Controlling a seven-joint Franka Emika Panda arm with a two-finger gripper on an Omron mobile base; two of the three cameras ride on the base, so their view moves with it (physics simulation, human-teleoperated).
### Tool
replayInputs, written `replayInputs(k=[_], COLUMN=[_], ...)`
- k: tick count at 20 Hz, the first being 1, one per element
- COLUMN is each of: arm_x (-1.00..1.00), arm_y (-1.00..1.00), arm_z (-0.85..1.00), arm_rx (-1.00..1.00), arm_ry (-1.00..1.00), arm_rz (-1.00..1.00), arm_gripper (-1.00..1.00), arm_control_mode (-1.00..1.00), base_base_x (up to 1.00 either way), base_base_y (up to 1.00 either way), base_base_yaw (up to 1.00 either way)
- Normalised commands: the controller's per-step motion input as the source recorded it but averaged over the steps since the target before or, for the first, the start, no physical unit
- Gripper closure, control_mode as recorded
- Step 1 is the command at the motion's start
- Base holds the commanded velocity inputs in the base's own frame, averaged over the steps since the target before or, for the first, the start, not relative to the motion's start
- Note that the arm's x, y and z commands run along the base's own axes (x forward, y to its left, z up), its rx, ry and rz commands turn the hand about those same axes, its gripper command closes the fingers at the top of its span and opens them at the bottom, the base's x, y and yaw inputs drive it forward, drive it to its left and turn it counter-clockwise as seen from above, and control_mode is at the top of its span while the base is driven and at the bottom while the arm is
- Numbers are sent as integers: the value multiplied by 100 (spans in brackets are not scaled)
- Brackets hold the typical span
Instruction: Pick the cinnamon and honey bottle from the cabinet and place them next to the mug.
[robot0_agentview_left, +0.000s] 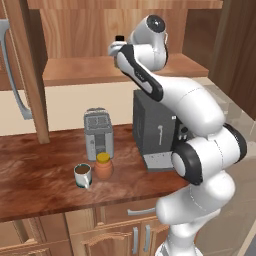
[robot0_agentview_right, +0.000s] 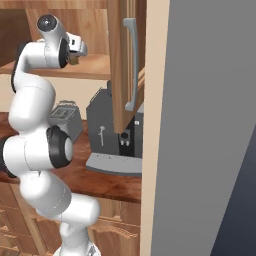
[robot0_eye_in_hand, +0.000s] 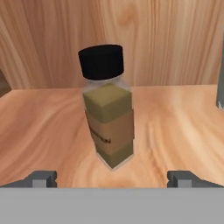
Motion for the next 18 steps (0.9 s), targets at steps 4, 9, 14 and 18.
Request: replayInputs(k=[4, 9, 14, 18], arm_x=[18, 16, 12, 12], arm_y=[1, 0, 4, 9], arm_z=[0, 0, 0, 0], arm_rx=[0, 0, 0, 0], arm_ry=[0, 0, 0, 0], arm_rz=[0, 0, 0, 0], arm_gripper=[-100, -100, -100, -100], arm_control_mode=[-100, -100, -100, -100], base_base_x=[0, 0, 0, 0], base_base_y=[0, 0, 0, 0], base_base_yaw=[0, 0, 0, 0])
